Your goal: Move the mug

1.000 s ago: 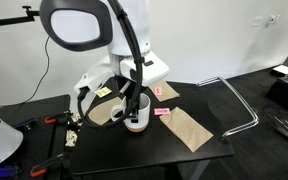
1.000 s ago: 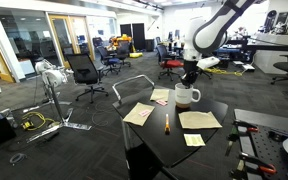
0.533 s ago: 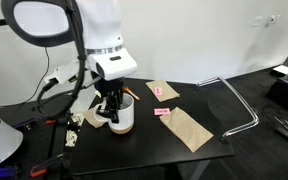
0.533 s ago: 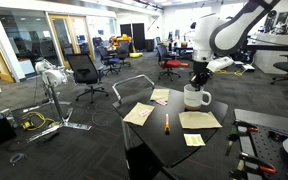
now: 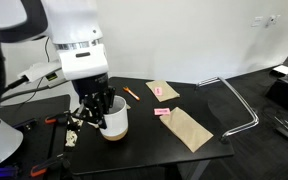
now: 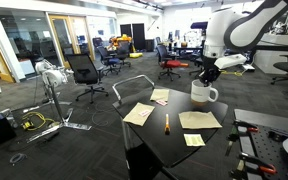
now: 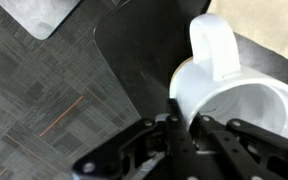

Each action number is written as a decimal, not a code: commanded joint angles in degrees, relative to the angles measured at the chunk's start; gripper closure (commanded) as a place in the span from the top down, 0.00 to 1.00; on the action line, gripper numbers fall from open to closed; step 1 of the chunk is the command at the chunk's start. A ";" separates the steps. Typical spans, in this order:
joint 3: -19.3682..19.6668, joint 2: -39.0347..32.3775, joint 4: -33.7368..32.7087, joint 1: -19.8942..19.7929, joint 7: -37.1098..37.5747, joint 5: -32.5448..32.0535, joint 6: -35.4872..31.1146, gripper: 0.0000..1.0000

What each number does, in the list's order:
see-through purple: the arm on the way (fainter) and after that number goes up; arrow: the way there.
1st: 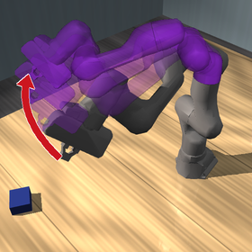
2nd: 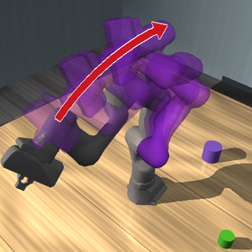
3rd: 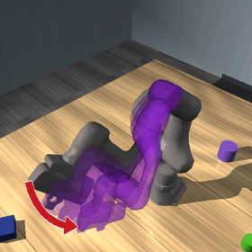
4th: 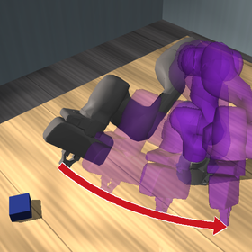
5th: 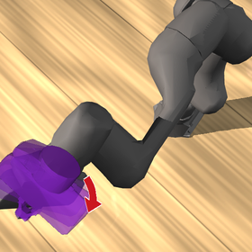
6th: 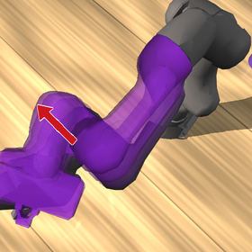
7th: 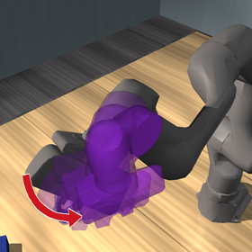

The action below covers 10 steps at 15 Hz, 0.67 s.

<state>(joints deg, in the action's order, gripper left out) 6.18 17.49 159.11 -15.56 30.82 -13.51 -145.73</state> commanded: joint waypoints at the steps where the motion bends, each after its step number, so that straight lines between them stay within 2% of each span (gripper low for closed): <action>1: -1.34 2.32 -0.10 -3.13 1.71 -0.15 0.51 0.03; 10: -0.37 0.77 -0.15 -5.03 0.11 1.46 0.64 0.03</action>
<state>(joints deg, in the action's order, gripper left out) 6.09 17.56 159.02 -19.90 30.88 -13.07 -145.72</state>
